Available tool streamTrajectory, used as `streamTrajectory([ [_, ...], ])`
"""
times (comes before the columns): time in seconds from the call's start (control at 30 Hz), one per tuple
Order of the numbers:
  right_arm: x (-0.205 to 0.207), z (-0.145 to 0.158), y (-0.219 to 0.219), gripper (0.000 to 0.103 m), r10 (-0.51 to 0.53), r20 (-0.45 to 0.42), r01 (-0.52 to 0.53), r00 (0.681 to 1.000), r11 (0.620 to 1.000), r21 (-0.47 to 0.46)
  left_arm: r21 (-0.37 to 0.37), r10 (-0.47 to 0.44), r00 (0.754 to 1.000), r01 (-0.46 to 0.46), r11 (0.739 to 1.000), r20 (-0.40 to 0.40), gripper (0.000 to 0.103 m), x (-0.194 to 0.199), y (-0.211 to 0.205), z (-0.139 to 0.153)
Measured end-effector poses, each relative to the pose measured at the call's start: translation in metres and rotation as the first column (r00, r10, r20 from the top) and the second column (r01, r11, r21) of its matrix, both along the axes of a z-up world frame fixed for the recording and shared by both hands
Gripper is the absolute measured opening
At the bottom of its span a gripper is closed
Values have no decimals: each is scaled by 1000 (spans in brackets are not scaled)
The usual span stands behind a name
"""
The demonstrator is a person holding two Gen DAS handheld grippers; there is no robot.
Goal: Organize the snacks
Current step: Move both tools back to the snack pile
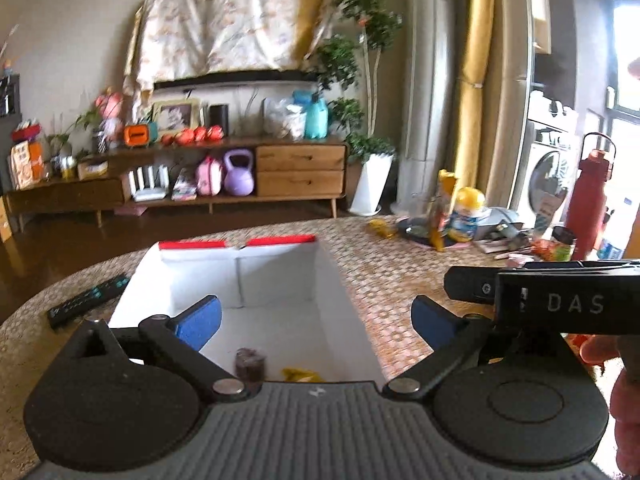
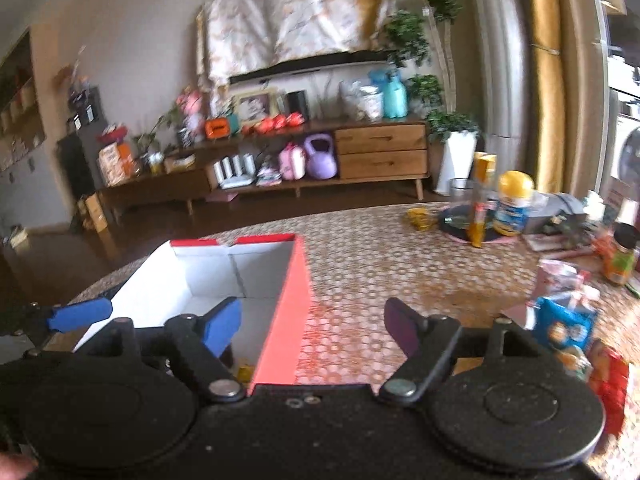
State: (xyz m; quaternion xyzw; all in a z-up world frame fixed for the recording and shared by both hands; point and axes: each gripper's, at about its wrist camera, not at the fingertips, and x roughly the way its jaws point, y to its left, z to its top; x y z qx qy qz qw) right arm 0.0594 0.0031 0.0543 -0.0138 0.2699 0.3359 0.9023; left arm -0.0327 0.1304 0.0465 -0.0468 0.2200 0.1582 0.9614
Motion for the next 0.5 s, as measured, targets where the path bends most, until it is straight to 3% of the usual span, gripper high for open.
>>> streamTrajectory([
  [0.27, -4, -1, -58, 93, -124, 48, 122, 991, 991, 52, -9, -117, 992, 117, 993, 40, 102, 15, -46, 3],
  [0.5, -4, -4, -103, 103, -193, 71, 187, 979, 978, 88, -41, -247, 967, 250, 967, 58, 102, 32, -83, -3],
])
